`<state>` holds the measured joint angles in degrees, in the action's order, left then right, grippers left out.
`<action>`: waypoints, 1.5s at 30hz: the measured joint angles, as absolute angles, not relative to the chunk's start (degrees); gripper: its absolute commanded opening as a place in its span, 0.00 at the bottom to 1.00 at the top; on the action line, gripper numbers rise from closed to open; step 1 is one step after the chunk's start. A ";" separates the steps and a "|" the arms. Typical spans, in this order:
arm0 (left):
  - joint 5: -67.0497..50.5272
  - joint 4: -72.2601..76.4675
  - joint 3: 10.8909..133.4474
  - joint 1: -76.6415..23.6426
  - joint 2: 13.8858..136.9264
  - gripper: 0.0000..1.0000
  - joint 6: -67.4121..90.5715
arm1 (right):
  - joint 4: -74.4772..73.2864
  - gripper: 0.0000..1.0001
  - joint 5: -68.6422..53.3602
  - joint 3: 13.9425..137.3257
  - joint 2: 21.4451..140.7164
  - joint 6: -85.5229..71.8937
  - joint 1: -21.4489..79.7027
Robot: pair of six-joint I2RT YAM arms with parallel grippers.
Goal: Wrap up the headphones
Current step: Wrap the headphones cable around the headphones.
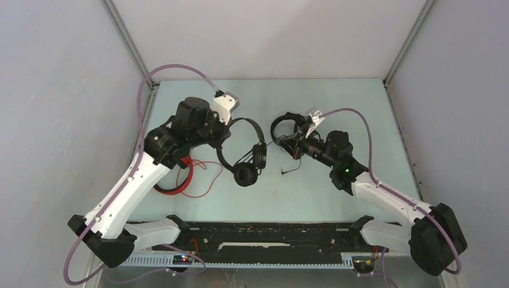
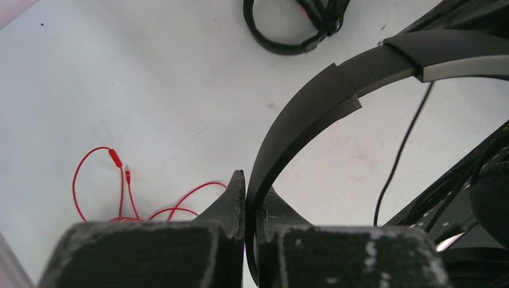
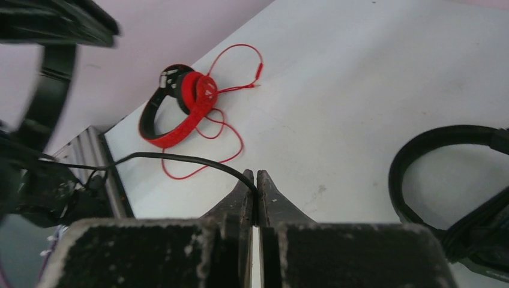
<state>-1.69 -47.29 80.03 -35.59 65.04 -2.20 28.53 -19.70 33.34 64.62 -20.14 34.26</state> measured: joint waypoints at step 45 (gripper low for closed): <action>24.84 -42.09 74.70 -38.41 75.72 0.00 -8.69 | 21.98 0.12 -41.36 49.76 71.85 -41.87 42.54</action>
<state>24.84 -42.09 74.70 -38.41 75.72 -8.69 21.98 -41.36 49.76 71.85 -41.87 42.54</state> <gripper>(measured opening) 0.041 0.125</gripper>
